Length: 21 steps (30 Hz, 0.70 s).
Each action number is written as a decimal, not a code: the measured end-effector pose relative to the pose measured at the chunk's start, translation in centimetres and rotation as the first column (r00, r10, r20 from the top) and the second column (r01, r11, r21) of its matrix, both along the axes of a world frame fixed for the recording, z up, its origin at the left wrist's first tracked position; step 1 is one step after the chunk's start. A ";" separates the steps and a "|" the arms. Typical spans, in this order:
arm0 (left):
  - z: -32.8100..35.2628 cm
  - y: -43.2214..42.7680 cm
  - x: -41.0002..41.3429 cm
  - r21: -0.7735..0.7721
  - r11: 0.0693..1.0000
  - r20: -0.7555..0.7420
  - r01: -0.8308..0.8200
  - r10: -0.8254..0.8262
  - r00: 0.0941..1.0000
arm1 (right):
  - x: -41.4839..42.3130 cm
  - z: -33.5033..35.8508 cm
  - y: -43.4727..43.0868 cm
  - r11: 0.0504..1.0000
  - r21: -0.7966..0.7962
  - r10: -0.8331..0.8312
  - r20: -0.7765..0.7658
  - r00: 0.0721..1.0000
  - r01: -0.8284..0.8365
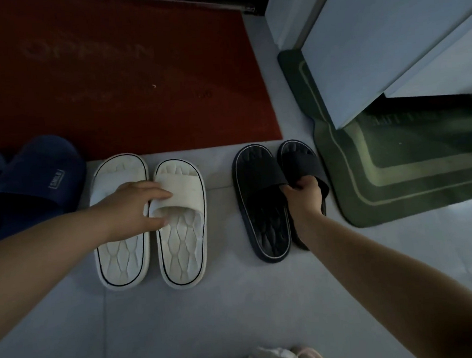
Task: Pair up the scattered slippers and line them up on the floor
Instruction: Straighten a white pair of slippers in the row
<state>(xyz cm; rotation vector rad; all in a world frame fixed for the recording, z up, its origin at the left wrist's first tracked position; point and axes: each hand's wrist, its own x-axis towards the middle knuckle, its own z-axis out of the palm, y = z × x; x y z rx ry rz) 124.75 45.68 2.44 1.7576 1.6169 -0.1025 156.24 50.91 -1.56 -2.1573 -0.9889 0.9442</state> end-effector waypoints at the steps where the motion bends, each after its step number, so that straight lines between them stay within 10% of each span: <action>1: 0.0 -0.1 0.0 0.001 1.000 -0.002 0.002 -0.002 1.000 | 0.0 -0.2 0.2 1.000 -0.004 -0.004 0.015 1.000 0.004; 17: 0.3 0.1 0.0 0.008 1.000 0.027 -0.026 0.026 0.999 | 2.6 0.0 -1.2 0.994 0.110 -0.003 0.114 0.993 -0.009; 21: 0.3 -0.1 -0.3 0.084 0.986 -0.062 -0.141 0.147 0.987 | -0.9 1.2 -3.2 0.788 0.248 0.438 0.418 0.796 -0.563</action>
